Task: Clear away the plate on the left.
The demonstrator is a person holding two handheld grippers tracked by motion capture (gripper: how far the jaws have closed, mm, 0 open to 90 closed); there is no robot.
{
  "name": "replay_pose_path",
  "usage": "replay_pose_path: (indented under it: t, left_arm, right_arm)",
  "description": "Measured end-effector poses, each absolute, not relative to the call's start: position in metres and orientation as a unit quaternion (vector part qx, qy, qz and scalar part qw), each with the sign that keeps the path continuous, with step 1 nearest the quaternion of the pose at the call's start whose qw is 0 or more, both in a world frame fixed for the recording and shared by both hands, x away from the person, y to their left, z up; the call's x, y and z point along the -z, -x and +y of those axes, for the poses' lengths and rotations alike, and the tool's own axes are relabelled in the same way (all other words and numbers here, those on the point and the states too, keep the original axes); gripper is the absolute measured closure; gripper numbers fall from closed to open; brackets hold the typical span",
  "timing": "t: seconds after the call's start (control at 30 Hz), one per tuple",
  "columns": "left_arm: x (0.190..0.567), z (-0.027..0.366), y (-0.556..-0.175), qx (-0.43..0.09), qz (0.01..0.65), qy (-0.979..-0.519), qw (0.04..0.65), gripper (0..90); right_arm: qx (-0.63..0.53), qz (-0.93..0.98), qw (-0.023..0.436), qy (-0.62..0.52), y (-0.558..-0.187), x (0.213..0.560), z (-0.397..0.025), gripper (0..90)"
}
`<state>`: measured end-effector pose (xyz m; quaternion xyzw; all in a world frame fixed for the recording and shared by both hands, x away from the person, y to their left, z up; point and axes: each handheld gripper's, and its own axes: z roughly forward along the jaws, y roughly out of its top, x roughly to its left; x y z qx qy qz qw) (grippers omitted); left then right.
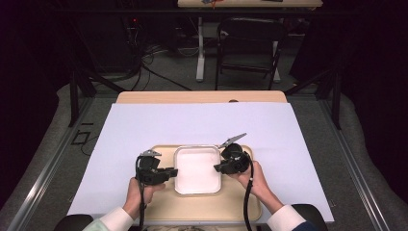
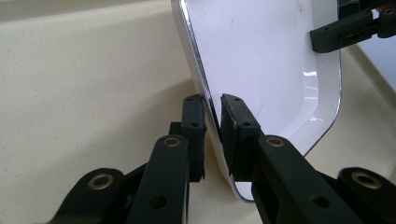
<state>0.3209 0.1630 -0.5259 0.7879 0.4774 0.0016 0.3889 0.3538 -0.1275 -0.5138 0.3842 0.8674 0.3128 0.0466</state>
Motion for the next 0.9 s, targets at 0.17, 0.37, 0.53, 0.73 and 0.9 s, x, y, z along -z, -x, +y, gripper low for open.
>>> replay_pose_path:
  t: [0.17, 0.37, 0.53, 0.73, 0.9]
  left_arm:
    - [0.528, 0.163, -0.323, -0.002, 0.478, -0.79, 0.384, 79.3]
    - [0.53, 0.16, -0.325, -0.013, 0.475, -0.796, 0.375, 78.4]
    - [0.531, 0.16, -0.329, -0.017, 0.474, -0.8, 0.368, 78.3]
    - [0.534, 0.16, -0.332, -0.018, 0.476, -0.801, 0.363, 78.3]
    - [0.537, 0.159, -0.332, -0.005, 0.478, -0.803, 0.355, 76.6]
  right_arm:
    - [-0.31, 0.867, 0.046, -0.388, -0.355, 0.516, -0.127, 73.1]
    - [-0.306, 0.864, 0.041, -0.399, -0.358, 0.519, -0.126, 72.7]
    - [-0.306, 0.861, 0.031, -0.405, -0.36, 0.522, -0.127, 70.8]
    - [-0.297, 0.862, 0.015, -0.409, -0.363, 0.527, -0.125, 68.1]
    - [-0.279, 0.87, 0.025, -0.407, -0.364, 0.529, -0.123, 67.6]
